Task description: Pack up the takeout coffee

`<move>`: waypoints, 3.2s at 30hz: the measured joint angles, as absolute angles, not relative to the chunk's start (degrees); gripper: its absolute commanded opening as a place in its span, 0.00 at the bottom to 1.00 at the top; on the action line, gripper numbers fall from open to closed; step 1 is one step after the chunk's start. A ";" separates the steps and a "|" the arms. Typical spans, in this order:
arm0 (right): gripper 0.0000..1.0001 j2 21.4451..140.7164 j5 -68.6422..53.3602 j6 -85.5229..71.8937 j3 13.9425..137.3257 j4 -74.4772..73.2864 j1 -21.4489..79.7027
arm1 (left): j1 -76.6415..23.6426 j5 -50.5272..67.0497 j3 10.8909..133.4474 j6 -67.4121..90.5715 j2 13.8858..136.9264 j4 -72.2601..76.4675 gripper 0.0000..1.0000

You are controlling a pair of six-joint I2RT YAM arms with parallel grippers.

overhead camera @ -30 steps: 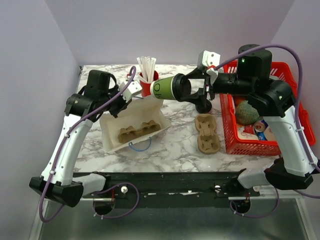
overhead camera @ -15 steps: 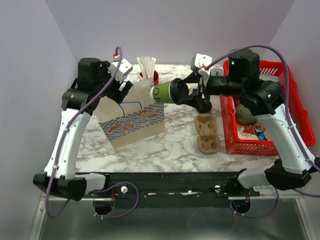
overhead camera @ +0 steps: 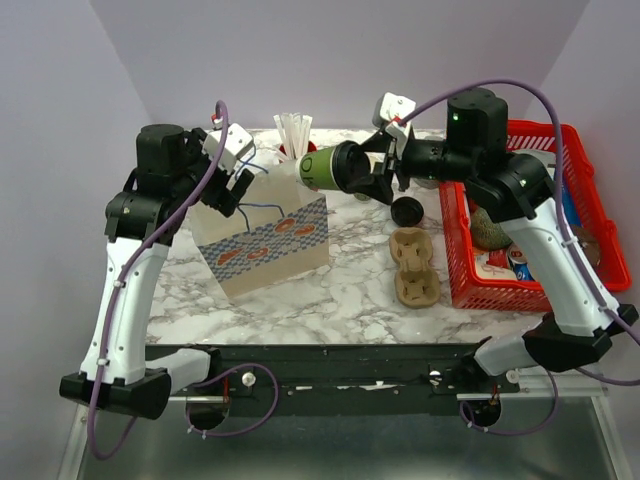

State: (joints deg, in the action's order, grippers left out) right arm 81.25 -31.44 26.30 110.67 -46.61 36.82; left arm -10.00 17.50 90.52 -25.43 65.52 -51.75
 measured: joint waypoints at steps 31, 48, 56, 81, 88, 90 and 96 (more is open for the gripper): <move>0.00 98.80 -36.71 29.43 124.16 -49.98 42.19 | -0.60 32.49 100.29 -35.29 85.38 -70.00 0.00; 0.00 97.60 -33.50 36.29 121.19 -53.74 43.42 | -4.36 33.21 94.35 -29.47 75.05 -63.24 0.65; 0.01 97.58 -32.82 36.32 121.08 -53.71 43.44 | -4.34 30.06 95.39 -28.40 79.13 -63.13 0.75; 0.00 99.35 -32.27 39.97 122.69 -53.89 43.46 | -4.36 24.58 92.97 -29.02 78.46 -67.16 0.13; 0.01 99.09 -31.99 41.32 122.74 -54.17 43.46 | -4.36 26.98 93.54 -29.82 79.24 -68.62 0.00; 0.00 98.76 -31.75 42.13 122.74 -54.24 43.51 | -4.45 27.38 94.83 -30.44 79.42 -69.56 0.00; 0.00 97.10 -31.77 44.56 122.54 -55.57 43.77 | -6.09 27.70 99.26 -31.99 79.26 -69.91 0.00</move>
State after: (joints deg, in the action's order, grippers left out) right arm 97.10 -31.77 44.56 122.54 -55.57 43.77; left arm -6.09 27.70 99.26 -31.99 79.26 -69.91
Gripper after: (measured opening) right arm 0.759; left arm 0.007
